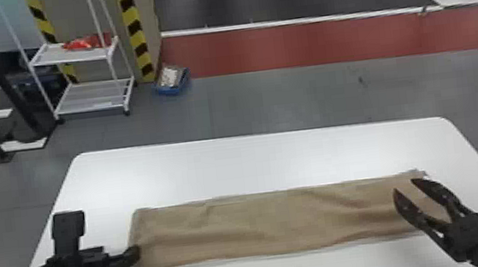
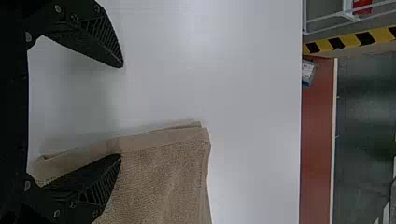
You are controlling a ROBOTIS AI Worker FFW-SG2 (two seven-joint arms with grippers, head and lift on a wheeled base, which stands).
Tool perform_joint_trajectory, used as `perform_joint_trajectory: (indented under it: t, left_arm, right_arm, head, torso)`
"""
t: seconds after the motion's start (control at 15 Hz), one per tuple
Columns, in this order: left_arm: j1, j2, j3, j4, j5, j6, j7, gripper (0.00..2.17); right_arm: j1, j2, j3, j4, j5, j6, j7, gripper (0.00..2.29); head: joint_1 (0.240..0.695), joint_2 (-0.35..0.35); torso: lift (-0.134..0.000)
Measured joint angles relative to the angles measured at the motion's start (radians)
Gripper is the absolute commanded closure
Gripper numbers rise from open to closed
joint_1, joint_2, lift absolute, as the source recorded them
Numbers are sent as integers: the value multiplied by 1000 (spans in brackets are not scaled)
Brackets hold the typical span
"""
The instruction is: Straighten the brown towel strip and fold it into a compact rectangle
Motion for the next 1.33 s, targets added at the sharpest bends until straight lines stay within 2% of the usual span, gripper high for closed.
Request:
perform_joint_trajectory:
  t: [0.4,0.53,0.67,1.07,1.13,1.27,1.33]
  left_arm:
    - [37,-6,35,-95,6,-37,-16,221]
    - [49,-9,39,-110,12,-23,-20,343]
    - [49,-16,34,-105,12,-13,-22,421]
    - [-1,-26,2,-50,-1,23,-33,421]
    - [-5,-26,-3,-42,-4,24,-34,633]
    - [-10,-24,-13,-30,-14,24,-35,728]
    - [-11,-24,-16,-27,-18,26,-36,930]
  right_arm:
    - [-7,-15,-2,3,1,11,-5,596]
    - [-15,-26,-4,4,1,20,-8,599]
    - [-21,-31,-5,5,4,23,-8,599]
    - [-21,-37,-16,19,3,9,-4,599]
    - [-19,-38,-19,19,3,8,-3,599]
    - [-17,-39,-23,19,1,8,-3,599]
    - [-16,-39,-23,19,1,7,-3,599]
  head:
    - [695,-45]
    - [695,-56]
    - [695,-69]
    - [695,-88]
    - [695,-93]
    - [695,-96]
    - [695,-97]
  torso:
    - [0]
    - [0]
    - [0]
    - [0]
    - [0]
    - [0]
    - [0]
